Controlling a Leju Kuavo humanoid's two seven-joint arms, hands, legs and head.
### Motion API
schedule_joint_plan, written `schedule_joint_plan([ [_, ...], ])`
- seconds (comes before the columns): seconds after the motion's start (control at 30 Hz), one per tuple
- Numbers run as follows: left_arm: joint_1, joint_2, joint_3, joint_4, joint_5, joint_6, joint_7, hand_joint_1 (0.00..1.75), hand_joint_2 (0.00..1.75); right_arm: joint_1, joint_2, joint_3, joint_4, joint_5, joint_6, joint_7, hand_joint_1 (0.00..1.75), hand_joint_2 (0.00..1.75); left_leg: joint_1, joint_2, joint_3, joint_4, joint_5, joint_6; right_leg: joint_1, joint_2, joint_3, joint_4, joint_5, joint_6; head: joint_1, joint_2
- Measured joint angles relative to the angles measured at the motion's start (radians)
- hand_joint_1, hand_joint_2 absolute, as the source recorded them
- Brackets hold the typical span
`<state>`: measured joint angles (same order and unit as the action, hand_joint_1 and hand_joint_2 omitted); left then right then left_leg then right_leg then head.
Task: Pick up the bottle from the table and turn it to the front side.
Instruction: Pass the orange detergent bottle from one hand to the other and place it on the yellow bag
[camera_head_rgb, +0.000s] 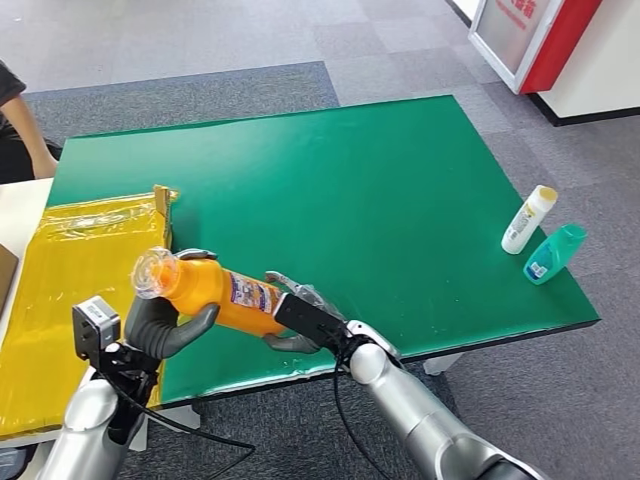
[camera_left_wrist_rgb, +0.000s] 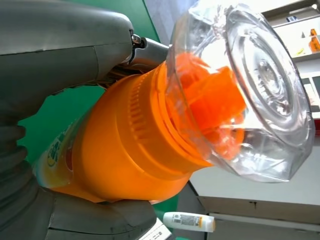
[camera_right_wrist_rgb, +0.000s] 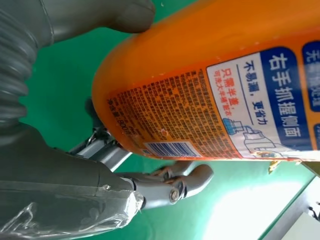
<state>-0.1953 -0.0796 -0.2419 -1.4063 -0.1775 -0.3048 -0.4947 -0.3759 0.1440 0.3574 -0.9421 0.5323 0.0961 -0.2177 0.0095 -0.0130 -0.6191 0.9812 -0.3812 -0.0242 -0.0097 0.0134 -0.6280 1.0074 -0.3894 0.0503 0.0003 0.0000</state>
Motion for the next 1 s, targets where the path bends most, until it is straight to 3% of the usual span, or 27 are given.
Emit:
schedule_joint_plan([
  [0.23,-0.021,0.023,-0.035,-0.040,-0.258,0.141,0.047,1.75,1.75,0.022,-0.004,-0.017,-0.018,0.000,-0.013,0.005,0.00,1.75,0.000,0.000,0.000,0.000,0.000,0.000,0.000,0.000,0.000,0.000,0.000,0.000,0.000,0.000],
  [0.47,-0.106,0.114,-0.066,-0.069,-0.552,0.228,0.156,1.75,1.75,0.048,-0.010,-0.051,-0.064,-0.007,-0.011,0.004,0.00,1.75,0.000,0.001,0.000,0.000,0.001,-0.001,0.000,0.000,-0.001,0.000,0.001,-0.001,0.000,0.000],
  [0.7,-0.240,0.242,-0.153,-0.050,-0.666,0.130,0.245,1.75,1.75,0.069,-0.017,-0.074,-0.088,-0.014,-0.004,-0.001,0.00,1.75,0.000,0.001,0.000,0.000,0.001,-0.001,0.001,0.000,-0.002,0.000,0.001,-0.001,0.000,0.000],
  [1.0,-0.404,0.369,-0.363,0.064,-0.696,-0.059,0.382,1.75,1.75,0.098,-0.030,-0.096,-0.117,-0.031,0.005,-0.005,0.00,1.75,0.000,0.001,0.000,0.000,0.001,-0.001,0.000,0.001,-0.002,0.000,0.001,-0.001,0.000,0.000],
])
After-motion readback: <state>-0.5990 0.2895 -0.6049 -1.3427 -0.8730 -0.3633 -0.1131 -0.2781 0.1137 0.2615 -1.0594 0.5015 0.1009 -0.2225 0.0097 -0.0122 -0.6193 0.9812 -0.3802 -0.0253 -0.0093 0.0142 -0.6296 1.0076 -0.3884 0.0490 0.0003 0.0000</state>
